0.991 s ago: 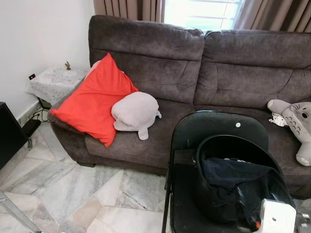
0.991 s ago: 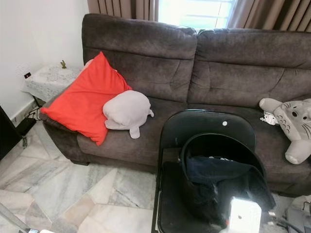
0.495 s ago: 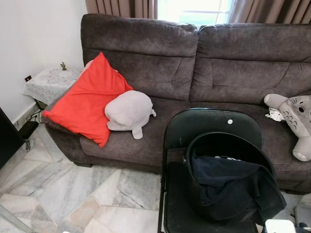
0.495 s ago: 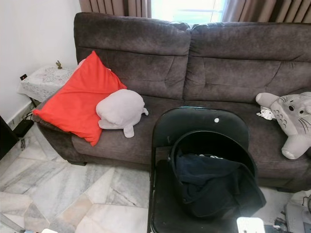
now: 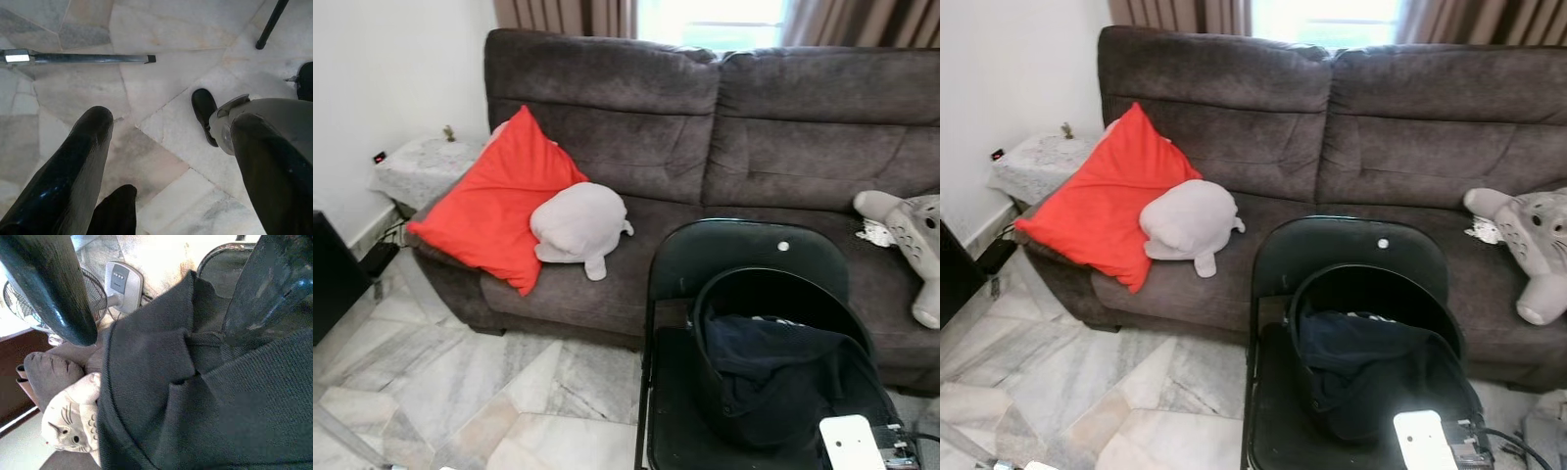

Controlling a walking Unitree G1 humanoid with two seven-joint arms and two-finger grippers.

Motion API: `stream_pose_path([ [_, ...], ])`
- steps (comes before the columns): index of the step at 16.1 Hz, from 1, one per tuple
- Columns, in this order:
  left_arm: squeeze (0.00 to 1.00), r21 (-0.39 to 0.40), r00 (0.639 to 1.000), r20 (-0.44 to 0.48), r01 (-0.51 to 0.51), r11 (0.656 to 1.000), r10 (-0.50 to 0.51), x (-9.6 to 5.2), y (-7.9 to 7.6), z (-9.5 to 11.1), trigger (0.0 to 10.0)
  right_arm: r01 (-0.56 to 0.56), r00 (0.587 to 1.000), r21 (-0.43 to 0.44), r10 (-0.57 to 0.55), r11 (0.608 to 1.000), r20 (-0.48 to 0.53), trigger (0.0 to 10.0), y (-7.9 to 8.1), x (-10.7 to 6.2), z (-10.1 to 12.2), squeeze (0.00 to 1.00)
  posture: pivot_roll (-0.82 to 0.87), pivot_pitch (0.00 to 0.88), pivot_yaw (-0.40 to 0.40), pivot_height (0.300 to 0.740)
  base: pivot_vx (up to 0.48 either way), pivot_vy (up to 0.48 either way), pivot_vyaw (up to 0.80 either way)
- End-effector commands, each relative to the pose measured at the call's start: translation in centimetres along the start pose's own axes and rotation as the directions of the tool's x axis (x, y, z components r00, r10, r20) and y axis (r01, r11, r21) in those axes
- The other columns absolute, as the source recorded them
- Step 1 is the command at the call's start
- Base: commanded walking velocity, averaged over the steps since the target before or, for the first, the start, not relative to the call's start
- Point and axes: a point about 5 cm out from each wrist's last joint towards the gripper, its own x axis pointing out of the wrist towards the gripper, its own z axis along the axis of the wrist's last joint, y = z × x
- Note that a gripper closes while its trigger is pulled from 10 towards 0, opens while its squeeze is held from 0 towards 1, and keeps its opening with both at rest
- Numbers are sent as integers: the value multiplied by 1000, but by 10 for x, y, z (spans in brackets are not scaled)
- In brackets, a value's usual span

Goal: Hang hanger

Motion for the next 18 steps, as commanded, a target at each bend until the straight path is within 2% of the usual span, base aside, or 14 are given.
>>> stream_pose_path([
  [1,0,-2,1000,-18,1,1000,-1,-1,1,-5,10000,-3,1000,-13,3,1000,4,10000,1,0,-1,0,-55,20,30,740,0,0,0],
  [7,0,-4,1000,-17,1,1000,-1,-1,1,-5,10000,55,998,-9,-55,998,15,10000,-4,9,0,0,-48,25,30,740,0,0,0],
  [18,0,-5,1000,-19,2,1000,-2,-1,2,-5,10000,92,996,-9,-92,996,18,10000,-8,19,0,0,-43,38,33,740,0,0,0],
])
